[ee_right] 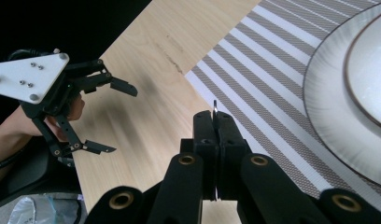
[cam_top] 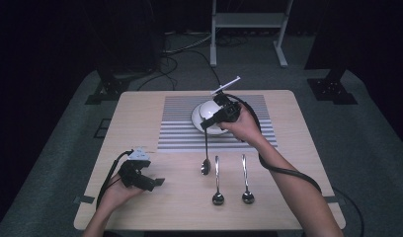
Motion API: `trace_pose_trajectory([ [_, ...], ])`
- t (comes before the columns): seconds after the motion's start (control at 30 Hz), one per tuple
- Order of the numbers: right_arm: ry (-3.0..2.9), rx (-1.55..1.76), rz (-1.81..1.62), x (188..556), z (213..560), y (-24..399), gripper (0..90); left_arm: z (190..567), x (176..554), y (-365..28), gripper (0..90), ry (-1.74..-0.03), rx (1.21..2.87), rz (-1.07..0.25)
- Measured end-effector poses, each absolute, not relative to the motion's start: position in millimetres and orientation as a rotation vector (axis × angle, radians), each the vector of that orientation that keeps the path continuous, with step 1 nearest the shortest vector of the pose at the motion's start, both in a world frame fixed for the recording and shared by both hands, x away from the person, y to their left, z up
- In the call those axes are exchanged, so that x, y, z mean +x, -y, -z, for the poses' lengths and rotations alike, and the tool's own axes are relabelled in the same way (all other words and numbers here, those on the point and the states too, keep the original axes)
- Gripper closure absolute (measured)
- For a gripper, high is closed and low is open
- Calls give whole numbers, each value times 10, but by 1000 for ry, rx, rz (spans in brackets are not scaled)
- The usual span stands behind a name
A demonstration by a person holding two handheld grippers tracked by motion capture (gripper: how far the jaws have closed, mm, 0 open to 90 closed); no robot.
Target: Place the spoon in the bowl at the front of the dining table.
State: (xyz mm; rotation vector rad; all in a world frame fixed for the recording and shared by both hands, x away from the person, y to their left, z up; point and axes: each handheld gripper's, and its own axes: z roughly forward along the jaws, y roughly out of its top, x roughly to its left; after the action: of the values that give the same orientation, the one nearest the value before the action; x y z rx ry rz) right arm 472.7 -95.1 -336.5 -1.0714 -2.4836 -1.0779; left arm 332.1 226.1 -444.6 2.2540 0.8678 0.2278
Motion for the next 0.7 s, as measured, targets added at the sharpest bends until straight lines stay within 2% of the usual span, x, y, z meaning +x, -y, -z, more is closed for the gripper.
trace_pose_trajectory([
  [0.7,2469,-1198,1130,4912,3253,1173,885,4436,3323,-2279,68,-862,2254,-234],
])
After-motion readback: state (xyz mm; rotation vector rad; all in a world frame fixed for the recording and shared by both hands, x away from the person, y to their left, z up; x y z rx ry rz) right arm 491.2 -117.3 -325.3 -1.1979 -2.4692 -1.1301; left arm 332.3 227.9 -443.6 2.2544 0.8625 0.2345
